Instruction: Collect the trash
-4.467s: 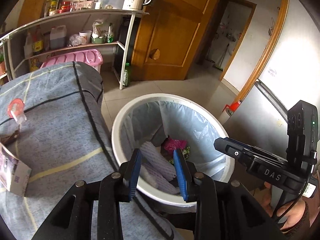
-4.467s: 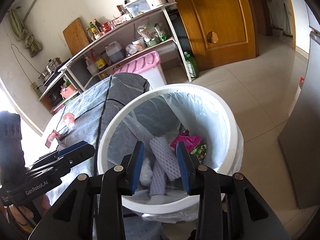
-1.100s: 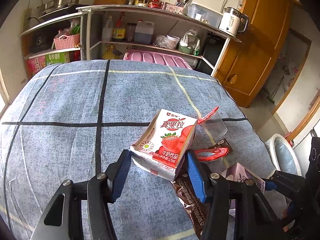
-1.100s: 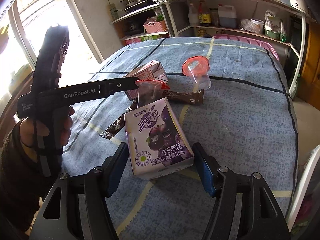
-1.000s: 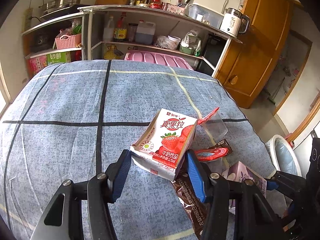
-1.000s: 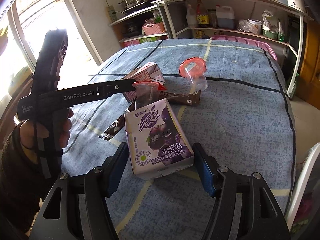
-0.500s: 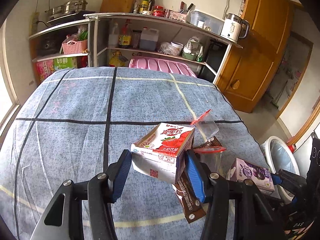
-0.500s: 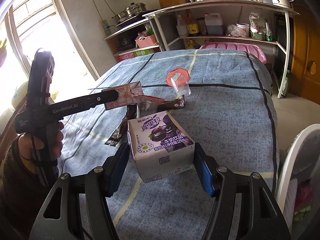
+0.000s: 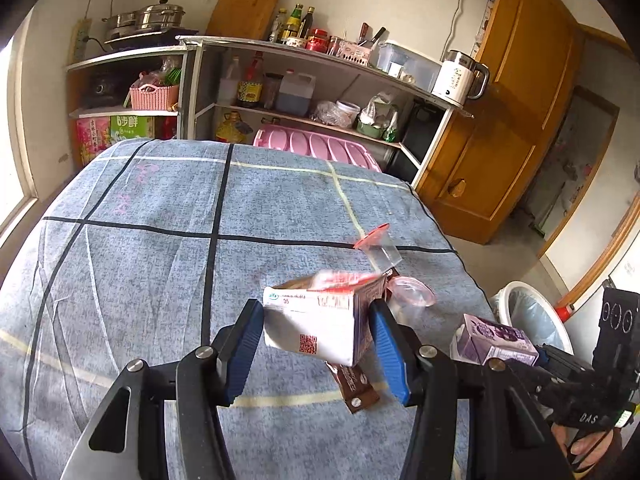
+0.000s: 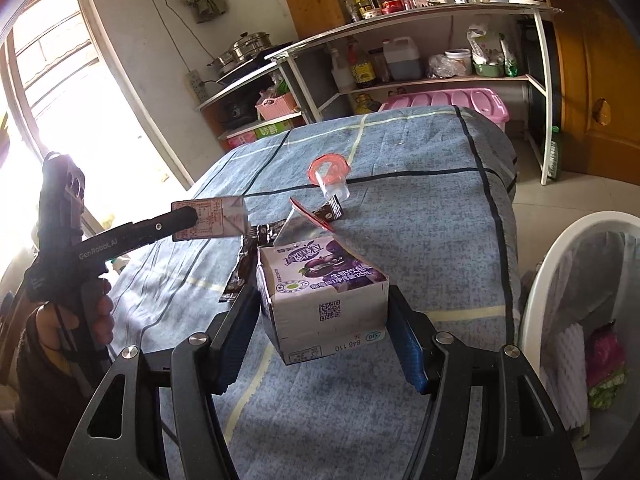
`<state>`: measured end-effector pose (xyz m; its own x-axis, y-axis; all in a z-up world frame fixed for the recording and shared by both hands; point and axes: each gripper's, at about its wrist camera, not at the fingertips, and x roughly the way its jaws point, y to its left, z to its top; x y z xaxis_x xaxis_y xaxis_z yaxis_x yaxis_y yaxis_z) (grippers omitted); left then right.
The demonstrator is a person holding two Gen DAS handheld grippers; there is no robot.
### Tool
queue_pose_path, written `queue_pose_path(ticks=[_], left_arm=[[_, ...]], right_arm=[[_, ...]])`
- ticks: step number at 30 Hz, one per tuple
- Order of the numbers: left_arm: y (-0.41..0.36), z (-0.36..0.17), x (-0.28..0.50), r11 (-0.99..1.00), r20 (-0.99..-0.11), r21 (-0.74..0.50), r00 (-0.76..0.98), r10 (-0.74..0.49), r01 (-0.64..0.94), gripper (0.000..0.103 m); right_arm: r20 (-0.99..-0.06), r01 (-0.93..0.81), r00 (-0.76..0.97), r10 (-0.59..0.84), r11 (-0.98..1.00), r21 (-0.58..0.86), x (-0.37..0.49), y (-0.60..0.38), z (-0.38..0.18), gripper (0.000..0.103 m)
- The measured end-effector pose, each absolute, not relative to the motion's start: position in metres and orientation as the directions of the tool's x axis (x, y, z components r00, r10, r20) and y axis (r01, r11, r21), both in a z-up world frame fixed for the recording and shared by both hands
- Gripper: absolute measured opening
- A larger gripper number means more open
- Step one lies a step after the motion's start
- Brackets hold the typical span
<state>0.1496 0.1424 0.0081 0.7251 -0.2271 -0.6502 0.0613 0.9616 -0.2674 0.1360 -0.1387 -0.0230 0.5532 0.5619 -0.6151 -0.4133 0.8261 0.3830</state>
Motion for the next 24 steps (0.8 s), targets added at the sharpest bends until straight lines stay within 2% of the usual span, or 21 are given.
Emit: queue_pose_path(ticks=[12, 14, 24], left_arm=[[0.119, 0.013, 0.129, 0.962, -0.647, -0.248, 0.719, -0.254, 0.117, 0.054], [0.114, 0.01, 0.13, 0.965, -0.662, -0.227, 0.706, -0.252, 0.132, 0.05], [0.109, -0.006, 0.142, 0.958, -0.687, -0.263, 0.675, -0.268, 0.113, 0.054]], right_arm=[[-0.602, -0.396, 0.579, 0.55, 0.835, 0.382, 0.124, -0.15, -0.017, 0.064], [-0.599, -0.396, 0.58, 0.552, 0.833, 0.386, 0.123, -0.15, -0.017, 0.064], [-0.596, -0.396, 0.582, 0.553, 0.833, 0.385, 0.121, -0.151, -0.016, 0.064]])
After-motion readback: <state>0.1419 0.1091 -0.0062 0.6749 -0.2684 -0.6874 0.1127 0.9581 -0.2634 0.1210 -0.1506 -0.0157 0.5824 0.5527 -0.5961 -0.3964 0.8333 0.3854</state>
